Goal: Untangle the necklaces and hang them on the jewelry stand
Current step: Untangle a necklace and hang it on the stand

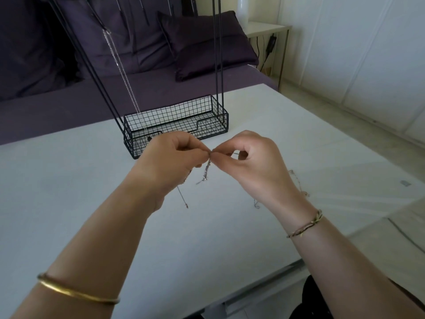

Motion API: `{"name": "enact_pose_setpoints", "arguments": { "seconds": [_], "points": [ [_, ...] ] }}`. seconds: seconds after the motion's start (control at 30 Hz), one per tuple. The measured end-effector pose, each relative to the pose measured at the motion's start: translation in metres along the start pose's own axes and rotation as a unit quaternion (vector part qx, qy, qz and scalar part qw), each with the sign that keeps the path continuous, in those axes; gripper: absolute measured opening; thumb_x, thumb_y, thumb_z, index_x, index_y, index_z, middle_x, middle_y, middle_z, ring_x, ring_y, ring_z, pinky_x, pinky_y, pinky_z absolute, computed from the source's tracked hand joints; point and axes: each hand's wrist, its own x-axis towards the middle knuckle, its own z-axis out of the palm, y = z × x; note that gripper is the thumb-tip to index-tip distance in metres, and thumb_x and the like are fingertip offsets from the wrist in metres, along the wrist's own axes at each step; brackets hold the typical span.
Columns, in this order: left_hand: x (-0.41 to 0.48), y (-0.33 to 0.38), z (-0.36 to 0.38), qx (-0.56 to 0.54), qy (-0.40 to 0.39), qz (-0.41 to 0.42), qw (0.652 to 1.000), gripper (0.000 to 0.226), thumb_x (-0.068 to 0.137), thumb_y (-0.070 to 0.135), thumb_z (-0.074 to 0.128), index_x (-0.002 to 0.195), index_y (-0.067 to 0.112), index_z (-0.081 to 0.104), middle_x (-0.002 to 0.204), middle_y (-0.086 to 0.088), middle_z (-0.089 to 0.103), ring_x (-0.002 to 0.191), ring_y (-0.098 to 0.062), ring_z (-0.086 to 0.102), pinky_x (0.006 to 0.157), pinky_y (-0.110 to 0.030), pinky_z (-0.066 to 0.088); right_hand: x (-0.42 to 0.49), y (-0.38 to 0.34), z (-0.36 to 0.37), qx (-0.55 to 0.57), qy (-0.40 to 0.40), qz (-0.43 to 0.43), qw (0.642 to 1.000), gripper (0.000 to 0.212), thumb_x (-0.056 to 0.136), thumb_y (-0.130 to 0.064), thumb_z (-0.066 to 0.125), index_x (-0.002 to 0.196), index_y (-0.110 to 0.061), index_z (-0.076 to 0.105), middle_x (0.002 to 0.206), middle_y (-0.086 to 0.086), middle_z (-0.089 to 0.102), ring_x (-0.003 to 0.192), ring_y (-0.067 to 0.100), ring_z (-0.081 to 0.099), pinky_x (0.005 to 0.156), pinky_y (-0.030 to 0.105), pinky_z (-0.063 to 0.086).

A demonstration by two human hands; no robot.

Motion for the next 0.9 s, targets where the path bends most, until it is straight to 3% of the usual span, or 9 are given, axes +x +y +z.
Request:
{"name": "enact_pose_setpoints", "arguments": {
  "seconds": [0.2, 0.33, 0.5, 0.63, 0.8, 0.9],
  "points": [
    [-0.001, 0.001, 0.001, -0.014, 0.001, -0.003, 1.000, 0.018, 0.084, 0.006, 0.064, 0.069, 0.015, 0.070, 0.055, 0.005, 0.054, 0.051, -0.011, 0.039, 0.049, -0.023, 0.035, 0.001, 0.002, 0.003, 0.028, -0.002, 0.015, 0.999, 0.009, 0.078, -0.013, 0.073, 0.070, -0.015, 0.072, 0.068, -0.012, 0.061, 0.058, -0.007, 0.051, 0.055, 0.009, 0.034],
    [0.000, -0.003, 0.002, 0.049, 0.039, 0.022, 0.998, 0.012, 0.084, 0.015, 0.067, 0.072, 0.019, 0.069, 0.044, 0.016, 0.050, 0.042, -0.002, 0.039, 0.048, -0.020, 0.037, 0.001, 0.000, 0.003, -0.011, 0.002, 0.011, 1.000, 0.008, 0.078, -0.011, 0.071, 0.071, -0.012, 0.071, 0.067, -0.013, 0.058, 0.059, -0.008, 0.050, 0.057, 0.009, 0.035],
    [0.000, -0.004, 0.005, 0.076, 0.044, 0.036, 0.996, 0.012, 0.085, 0.014, 0.066, 0.076, 0.019, 0.068, 0.055, 0.012, 0.053, 0.041, 0.002, 0.040, 0.040, -0.012, 0.034, 0.002, -0.003, -0.004, 0.130, -0.031, 0.121, 0.984, 0.010, 0.077, -0.003, 0.067, 0.068, -0.009, 0.066, 0.052, -0.015, 0.053, 0.044, -0.002, 0.043, 0.045, 0.008, 0.030],
    [-0.002, -0.003, 0.008, 0.089, 0.030, 0.046, 0.995, 0.012, 0.087, 0.013, 0.064, 0.078, 0.019, 0.067, 0.063, 0.007, 0.054, 0.044, 0.001, 0.041, 0.043, -0.012, 0.037, 0.004, -0.002, -0.005, 0.180, -0.047, 0.185, 0.965, 0.019, 0.076, -0.001, 0.063, 0.062, -0.014, 0.061, 0.040, -0.017, 0.043, 0.039, 0.003, 0.033, 0.045, 0.020, 0.025],
    [-0.001, -0.003, 0.008, 0.096, 0.005, 0.047, 0.994, 0.008, 0.085, 0.019, 0.067, 0.077, 0.022, 0.066, 0.069, 0.005, 0.056, 0.053, -0.005, 0.044, 0.054, -0.021, 0.042, 0.004, -0.001, -0.008, 0.122, -0.034, 0.133, 0.983, 0.014, 0.078, -0.004, 0.065, 0.066, -0.012, 0.065, 0.051, -0.014, 0.052, 0.043, 0.000, 0.042, 0.048, 0.014, 0.032],
    [0.000, -0.005, 0.010, 0.110, 0.028, 0.064, 0.991, 0.010, 0.087, 0.017, 0.065, 0.077, 0.019, 0.065, 0.067, 0.003, 0.051, 0.047, -0.002, 0.038, 0.046, -0.015, 0.035, 0.003, -0.003, -0.011, 0.052, -0.056, 0.074, 0.994, 0.009, 0.080, -0.005, 0.066, 0.071, -0.008, 0.066, 0.052, -0.014, 0.055, 0.044, -0.003, 0.046, 0.045, 0.008, 0.032]
  ]
}}
